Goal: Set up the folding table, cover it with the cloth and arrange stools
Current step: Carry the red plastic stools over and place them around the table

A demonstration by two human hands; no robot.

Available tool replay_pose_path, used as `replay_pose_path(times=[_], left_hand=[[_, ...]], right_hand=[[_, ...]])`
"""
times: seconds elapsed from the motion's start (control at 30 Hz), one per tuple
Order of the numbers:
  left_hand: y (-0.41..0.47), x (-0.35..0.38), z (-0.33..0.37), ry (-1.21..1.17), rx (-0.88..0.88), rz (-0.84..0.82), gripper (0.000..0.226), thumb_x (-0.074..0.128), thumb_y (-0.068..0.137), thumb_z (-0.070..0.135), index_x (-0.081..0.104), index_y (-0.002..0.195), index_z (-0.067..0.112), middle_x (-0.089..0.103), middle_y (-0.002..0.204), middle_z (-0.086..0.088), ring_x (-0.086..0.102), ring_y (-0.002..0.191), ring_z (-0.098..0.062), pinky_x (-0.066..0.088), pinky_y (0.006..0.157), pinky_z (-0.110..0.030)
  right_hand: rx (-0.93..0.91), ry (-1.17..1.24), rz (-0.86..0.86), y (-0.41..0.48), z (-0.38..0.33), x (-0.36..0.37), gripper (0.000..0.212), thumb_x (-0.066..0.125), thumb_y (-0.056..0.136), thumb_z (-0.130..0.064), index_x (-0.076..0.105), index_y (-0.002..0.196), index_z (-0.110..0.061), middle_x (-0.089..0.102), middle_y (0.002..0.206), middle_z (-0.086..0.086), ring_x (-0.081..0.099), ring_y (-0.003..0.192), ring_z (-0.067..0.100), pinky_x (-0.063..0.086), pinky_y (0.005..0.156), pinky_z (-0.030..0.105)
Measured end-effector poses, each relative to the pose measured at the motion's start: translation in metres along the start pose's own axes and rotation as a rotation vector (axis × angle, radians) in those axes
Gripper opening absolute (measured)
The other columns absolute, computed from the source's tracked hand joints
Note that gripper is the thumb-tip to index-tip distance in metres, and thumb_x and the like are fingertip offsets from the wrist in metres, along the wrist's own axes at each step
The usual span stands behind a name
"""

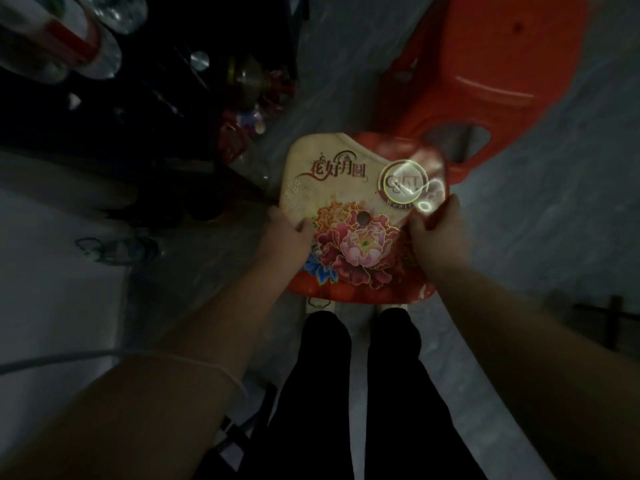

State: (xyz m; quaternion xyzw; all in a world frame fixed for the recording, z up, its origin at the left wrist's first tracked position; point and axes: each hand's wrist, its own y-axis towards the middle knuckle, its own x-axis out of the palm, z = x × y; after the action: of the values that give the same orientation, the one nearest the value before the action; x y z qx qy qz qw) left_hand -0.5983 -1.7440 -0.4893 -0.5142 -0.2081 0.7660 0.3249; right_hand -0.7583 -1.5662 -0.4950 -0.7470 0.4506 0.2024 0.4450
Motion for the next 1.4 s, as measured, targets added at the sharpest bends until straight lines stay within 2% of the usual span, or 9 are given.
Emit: replay_pose_path(times=[0.3, 0.47, 0.57, 0.7, 0.87, 1.03, 1.13, 1.3, 1.4], left_hand=[[-0.166, -0.076, 0.099, 0.192, 0.381, 0.004, 0.049, 0.052, 0.095, 0.049, 0.04, 0.124, 0.01, 0.06, 0.115, -0.015, 0.063, 0.099, -0.034, 0.041, 0.069, -0.035], [-0.242, -0.08, 0.163, 0.291, 0.593, -0.045, 0.047, 0.054, 0.093, 0.052, 0.043, 0.117, 0.013, 0.063, 0.11, -0.012, 0.064, 0.097, -0.033, 0.044, 0.07, -0.036], [-0.284, -0.066, 0.199, 0.379, 0.717, -0.08, 0.049, 0.055, 0.093, 0.05, 0.044, 0.117, 0.009, 0.062, 0.111, -0.017, 0.062, 0.102, -0.037, 0.041, 0.071, -0.036], [-0.34, -0.018, 0.236, 0.494, 0.882, -0.144, 0.052, 0.055, 0.093, 0.052, 0.044, 0.116, 0.007, 0.063, 0.114, -0.02, 0.061, 0.105, -0.041, 0.048, 0.081, -0.043], [-0.418, 0.072, 0.268, 0.64, 1.013, -0.222, 0.051, 0.055, 0.093, 0.052, 0.046, 0.116, 0.007, 0.063, 0.113, -0.02, 0.062, 0.105, -0.041, 0.047, 0.081, -0.042], [-0.499, 0.174, 0.279, 0.721, 1.086, -0.342, 0.05, 0.056, 0.093, 0.05, 0.047, 0.123, 0.01, 0.064, 0.117, -0.015, 0.062, 0.107, -0.037, 0.047, 0.083, -0.039], [-0.534, 0.23, 0.276, 0.764, 1.102, -0.424, 0.048, 0.057, 0.095, 0.047, 0.046, 0.123, 0.01, 0.064, 0.116, -0.014, 0.062, 0.105, -0.033, 0.042, 0.075, -0.033], [-0.556, 0.309, 0.269, 0.814, 1.094, -0.529, 0.05, 0.059, 0.096, 0.043, 0.045, 0.131, 0.01, 0.063, 0.118, -0.009, 0.061, 0.107, -0.03, 0.039, 0.075, -0.03], [-0.548, 0.352, 0.264, 0.864, 1.133, -0.553, 0.049, 0.058, 0.095, 0.044, 0.046, 0.131, 0.013, 0.061, 0.109, -0.003, 0.059, 0.099, -0.022, 0.039, 0.075, -0.03]], right_hand=[[0.031, 0.016, 0.17, -0.147, -0.015, -0.189, 0.074, 0.06, 0.088, -0.04, 0.025, 0.149, -0.014, 0.052, 0.138, 0.013, 0.054, 0.124, 0.032, 0.048, 0.101, 0.05], [0.136, 0.093, 0.317, -0.219, 0.011, -0.271, 0.069, 0.062, 0.09, -0.036, 0.026, 0.145, -0.016, 0.056, 0.134, 0.012, 0.056, 0.121, 0.033, 0.049, 0.099, 0.048], [0.231, 0.146, 0.409, -0.249, 0.04, -0.305, 0.076, 0.06, 0.088, -0.043, 0.022, 0.148, -0.016, 0.055, 0.134, 0.013, 0.056, 0.12, 0.035, 0.049, 0.098, 0.05], [0.365, 0.234, 0.484, -0.282, 0.097, -0.342, 0.083, 0.057, 0.09, -0.048, 0.015, 0.152, -0.014, 0.054, 0.137, 0.015, 0.055, 0.122, 0.036, 0.049, 0.099, 0.05], [0.525, 0.359, 0.567, -0.318, 0.189, -0.381, 0.084, 0.054, 0.086, -0.056, 0.018, 0.15, -0.015, 0.056, 0.134, 0.014, 0.059, 0.117, 0.036, 0.052, 0.094, 0.052], [0.675, 0.458, 0.63, -0.357, 0.292, -0.408, 0.082, 0.054, 0.088, -0.054, 0.017, 0.15, -0.016, 0.053, 0.137, 0.014, 0.057, 0.119, 0.035, 0.053, 0.093, 0.052], [0.763, 0.5, 0.661, -0.37, 0.346, -0.414, 0.082, 0.056, 0.091, -0.049, 0.013, 0.152, -0.016, 0.051, 0.14, 0.016, 0.056, 0.121, 0.035, 0.052, 0.094, 0.051], [0.899, 0.583, 0.678, -0.374, 0.414, -0.405, 0.083, 0.058, 0.093, -0.042, 0.01, 0.155, -0.017, 0.046, 0.145, 0.016, 0.054, 0.123, 0.037, 0.05, 0.093, 0.048], [0.978, 0.636, 0.679, -0.364, 0.444, -0.388, 0.086, 0.059, 0.094, -0.041, 0.005, 0.157, -0.017, 0.043, 0.148, 0.014, 0.052, 0.126, 0.035, 0.048, 0.096, 0.047]])
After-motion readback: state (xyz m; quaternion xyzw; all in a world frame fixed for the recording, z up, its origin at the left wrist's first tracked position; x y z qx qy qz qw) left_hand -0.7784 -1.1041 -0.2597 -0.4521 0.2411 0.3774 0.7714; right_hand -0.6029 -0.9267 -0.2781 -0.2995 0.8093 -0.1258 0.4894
